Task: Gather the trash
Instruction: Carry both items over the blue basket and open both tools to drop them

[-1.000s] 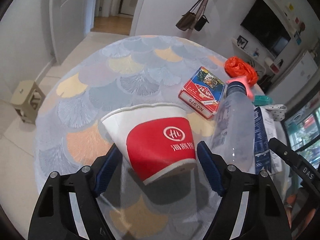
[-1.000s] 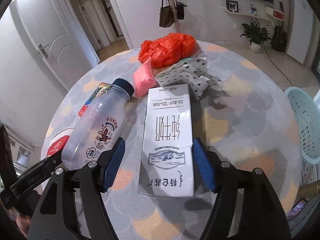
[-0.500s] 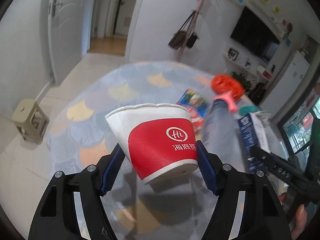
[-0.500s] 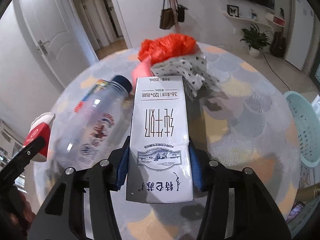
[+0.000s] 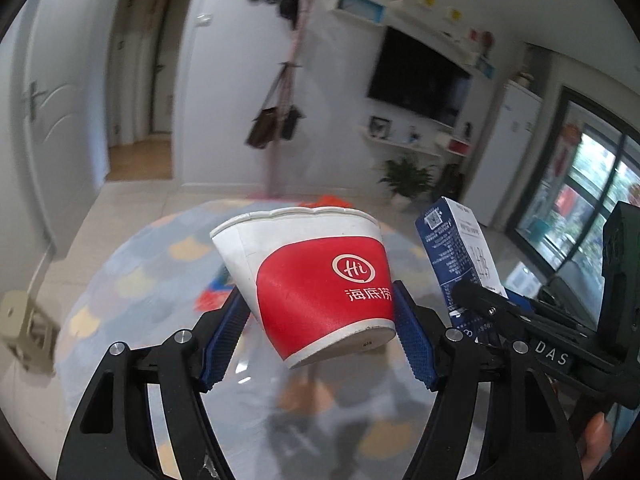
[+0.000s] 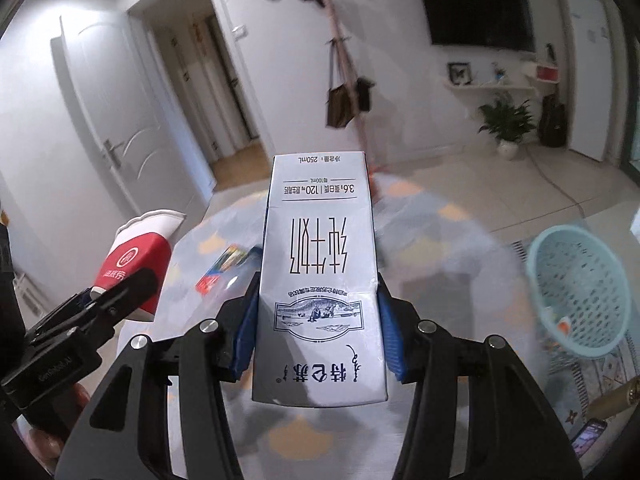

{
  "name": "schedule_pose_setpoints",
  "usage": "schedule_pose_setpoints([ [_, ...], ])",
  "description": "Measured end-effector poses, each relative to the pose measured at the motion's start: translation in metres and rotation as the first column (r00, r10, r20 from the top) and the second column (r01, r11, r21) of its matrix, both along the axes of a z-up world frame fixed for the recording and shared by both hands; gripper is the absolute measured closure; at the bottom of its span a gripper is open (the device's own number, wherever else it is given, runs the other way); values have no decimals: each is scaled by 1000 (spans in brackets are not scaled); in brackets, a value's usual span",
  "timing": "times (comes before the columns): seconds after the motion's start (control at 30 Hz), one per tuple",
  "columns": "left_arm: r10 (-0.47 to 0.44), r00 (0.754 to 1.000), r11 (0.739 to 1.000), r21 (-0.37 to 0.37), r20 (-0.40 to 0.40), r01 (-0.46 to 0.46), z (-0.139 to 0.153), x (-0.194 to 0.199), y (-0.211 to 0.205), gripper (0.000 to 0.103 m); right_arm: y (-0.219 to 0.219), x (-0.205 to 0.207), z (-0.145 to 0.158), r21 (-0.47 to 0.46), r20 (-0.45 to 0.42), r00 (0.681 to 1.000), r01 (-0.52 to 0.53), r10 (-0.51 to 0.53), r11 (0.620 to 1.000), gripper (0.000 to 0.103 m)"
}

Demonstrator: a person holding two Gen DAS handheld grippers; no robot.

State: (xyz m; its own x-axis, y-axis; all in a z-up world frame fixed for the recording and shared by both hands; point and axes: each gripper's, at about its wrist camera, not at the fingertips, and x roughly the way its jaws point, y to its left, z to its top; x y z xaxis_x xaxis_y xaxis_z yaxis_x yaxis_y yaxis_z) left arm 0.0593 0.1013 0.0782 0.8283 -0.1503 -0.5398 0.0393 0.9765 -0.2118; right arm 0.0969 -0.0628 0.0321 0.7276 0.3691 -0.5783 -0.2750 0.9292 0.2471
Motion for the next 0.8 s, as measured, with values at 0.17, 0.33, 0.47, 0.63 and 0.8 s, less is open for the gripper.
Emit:
schedule_pose_setpoints([
  [0.17, -107, 994, 994, 7, 18, 107, 4, 24, -55, 34, -46, -1, 10, -45, 52, 993, 111, -108, 993, 55],
  [0.33, -208, 978, 978, 29, 19, 208, 0, 47, -112, 34, -108, 9, 9, -16, 46, 975, 218, -217, 976, 55],
  [0.47, -281, 960, 959, 19, -4, 281, -7, 70, -156, 34, -155, 18, 0, 4, 25, 953, 303, -303, 953, 55],
  [0.63, -360, 932, 933, 8, -42, 361, -21, 102, -205, 34, -210, 34, -19, 7, -16, 911, 413, -413, 911, 55],
  [0.8, -428, 898, 903, -12, -102, 429, -48, 136, -256, 34, -263, 50, -56, -17, -88, 855, 511, -511, 859, 55],
])
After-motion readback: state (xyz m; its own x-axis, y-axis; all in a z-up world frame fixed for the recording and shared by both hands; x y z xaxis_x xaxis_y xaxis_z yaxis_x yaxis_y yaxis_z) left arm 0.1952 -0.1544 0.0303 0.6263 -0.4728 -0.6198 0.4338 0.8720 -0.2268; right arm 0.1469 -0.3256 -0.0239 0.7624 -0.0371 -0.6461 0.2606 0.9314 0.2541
